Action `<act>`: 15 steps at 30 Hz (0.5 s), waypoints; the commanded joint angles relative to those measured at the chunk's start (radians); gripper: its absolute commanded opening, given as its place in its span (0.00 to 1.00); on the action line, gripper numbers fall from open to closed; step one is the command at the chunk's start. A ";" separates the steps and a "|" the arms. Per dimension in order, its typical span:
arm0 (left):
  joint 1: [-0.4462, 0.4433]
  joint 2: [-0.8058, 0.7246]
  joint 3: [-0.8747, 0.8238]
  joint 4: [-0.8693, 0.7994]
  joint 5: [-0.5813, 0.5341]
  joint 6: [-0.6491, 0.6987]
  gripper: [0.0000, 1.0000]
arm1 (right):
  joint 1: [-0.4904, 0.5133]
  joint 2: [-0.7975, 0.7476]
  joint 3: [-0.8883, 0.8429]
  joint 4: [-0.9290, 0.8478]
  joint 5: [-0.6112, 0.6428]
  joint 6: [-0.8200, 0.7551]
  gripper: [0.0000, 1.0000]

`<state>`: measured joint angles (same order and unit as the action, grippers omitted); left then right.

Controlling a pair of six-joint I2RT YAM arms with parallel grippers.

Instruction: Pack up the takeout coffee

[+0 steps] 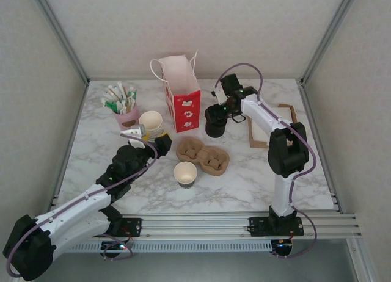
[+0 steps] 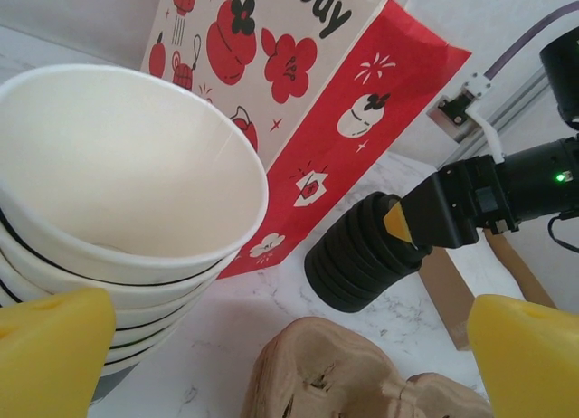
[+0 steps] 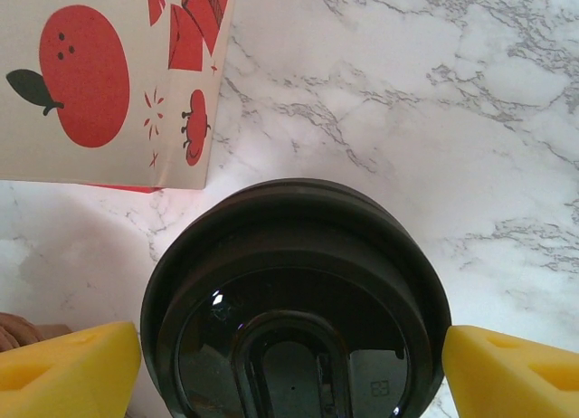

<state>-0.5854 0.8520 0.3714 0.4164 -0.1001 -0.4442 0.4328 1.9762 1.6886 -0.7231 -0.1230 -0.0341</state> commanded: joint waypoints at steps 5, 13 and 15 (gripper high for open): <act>0.009 -0.050 -0.026 0.033 -0.006 0.006 1.00 | 0.008 0.038 0.042 -0.027 0.011 -0.006 0.86; 0.009 -0.050 -0.026 0.035 -0.007 0.007 1.00 | 0.009 0.038 0.044 -0.028 0.005 -0.003 0.82; 0.009 -0.050 -0.025 0.035 -0.006 0.007 1.00 | 0.009 0.036 0.045 -0.028 0.007 -0.003 0.82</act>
<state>-0.5854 0.8139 0.3569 0.4267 -0.1005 -0.4442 0.4332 2.0003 1.7035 -0.7238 -0.1234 -0.0341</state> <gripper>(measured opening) 0.996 0.820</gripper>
